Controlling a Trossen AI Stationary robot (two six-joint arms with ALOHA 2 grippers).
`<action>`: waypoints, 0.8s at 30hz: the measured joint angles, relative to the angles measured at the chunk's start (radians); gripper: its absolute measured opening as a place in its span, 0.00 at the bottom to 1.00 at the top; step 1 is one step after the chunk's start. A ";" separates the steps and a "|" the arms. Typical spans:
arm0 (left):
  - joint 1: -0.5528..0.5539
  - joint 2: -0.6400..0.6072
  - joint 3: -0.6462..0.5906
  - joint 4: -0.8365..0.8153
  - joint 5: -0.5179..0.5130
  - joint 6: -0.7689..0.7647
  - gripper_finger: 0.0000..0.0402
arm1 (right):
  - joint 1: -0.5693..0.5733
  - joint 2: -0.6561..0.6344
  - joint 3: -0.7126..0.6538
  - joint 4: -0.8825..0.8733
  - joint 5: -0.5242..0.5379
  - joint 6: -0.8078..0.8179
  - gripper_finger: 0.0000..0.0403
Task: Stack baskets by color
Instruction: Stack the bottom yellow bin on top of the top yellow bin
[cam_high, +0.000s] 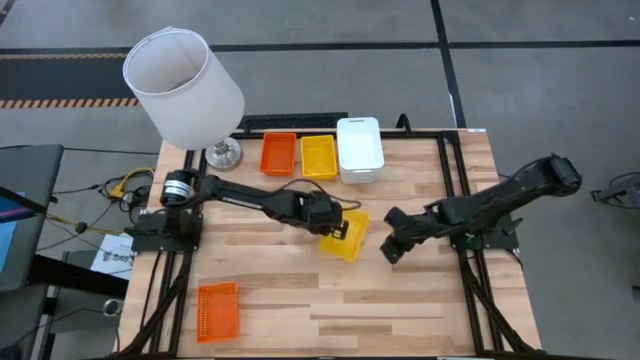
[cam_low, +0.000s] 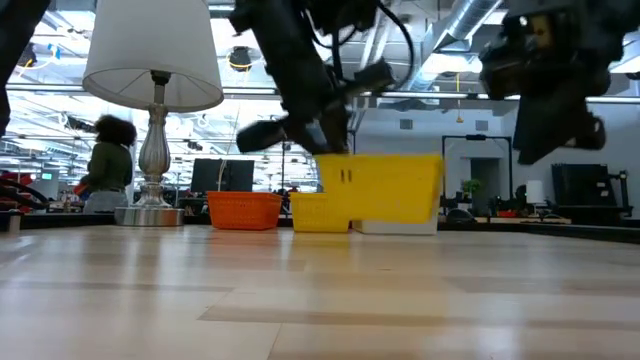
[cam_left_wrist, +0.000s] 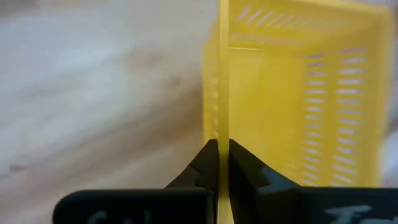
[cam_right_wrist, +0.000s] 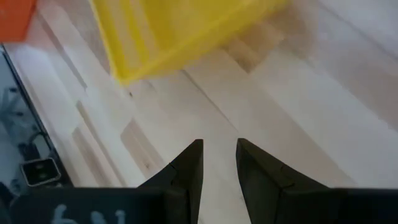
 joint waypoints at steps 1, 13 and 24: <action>0.008 -0.018 0.000 -0.001 -0.019 -0.011 0.00 | 0.007 -0.028 0.000 -0.019 0.018 0.010 0.29; 0.193 -0.210 0.002 -0.016 -0.321 -0.009 0.00 | 0.028 -0.148 0.000 -0.064 0.177 0.069 0.29; 0.417 -0.169 -0.006 -0.022 -0.286 0.125 0.00 | -0.012 -0.102 0.002 -0.059 0.179 0.075 0.29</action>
